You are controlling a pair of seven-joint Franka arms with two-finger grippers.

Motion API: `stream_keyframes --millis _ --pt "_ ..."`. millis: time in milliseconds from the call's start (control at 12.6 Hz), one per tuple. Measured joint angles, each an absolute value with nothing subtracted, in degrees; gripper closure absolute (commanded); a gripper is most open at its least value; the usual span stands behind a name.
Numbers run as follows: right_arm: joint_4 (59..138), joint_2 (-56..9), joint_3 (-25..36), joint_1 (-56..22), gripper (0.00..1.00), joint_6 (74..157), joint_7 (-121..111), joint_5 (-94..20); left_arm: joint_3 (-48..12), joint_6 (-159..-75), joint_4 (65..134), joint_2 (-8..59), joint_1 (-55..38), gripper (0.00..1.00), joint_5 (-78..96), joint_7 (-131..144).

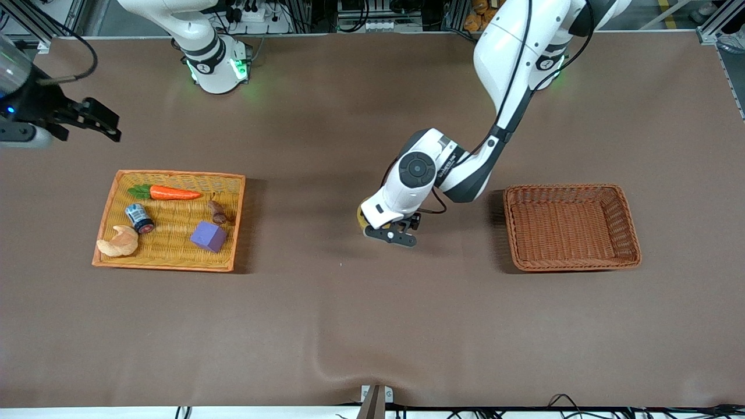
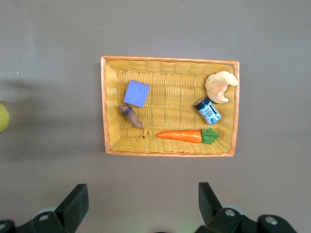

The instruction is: Transfer tape with both arms

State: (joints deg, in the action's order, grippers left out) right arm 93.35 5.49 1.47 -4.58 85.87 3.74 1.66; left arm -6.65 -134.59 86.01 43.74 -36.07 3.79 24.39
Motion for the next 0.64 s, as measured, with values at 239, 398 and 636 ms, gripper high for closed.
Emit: stream_keyframes --millis 239,398,636 --pt "93.35 5.51 3.71 -3.61 0.00 85.96 -0.31 1.60 -6.57 -134.62 86.20 45.30 -36.36 0.07 3.65 24.38" --pt "93.35 5.41 4.82 -2.74 0.00 86.00 -1.72 0.57 -6.49 -134.92 86.19 46.34 -36.36 0.60 3.47 24.37" --pt "92.27 5.08 5.17 -1.94 0.00 86.01 -1.86 0.24 -6.49 -135.03 85.94 46.54 -36.61 1.00 2.63 23.97"
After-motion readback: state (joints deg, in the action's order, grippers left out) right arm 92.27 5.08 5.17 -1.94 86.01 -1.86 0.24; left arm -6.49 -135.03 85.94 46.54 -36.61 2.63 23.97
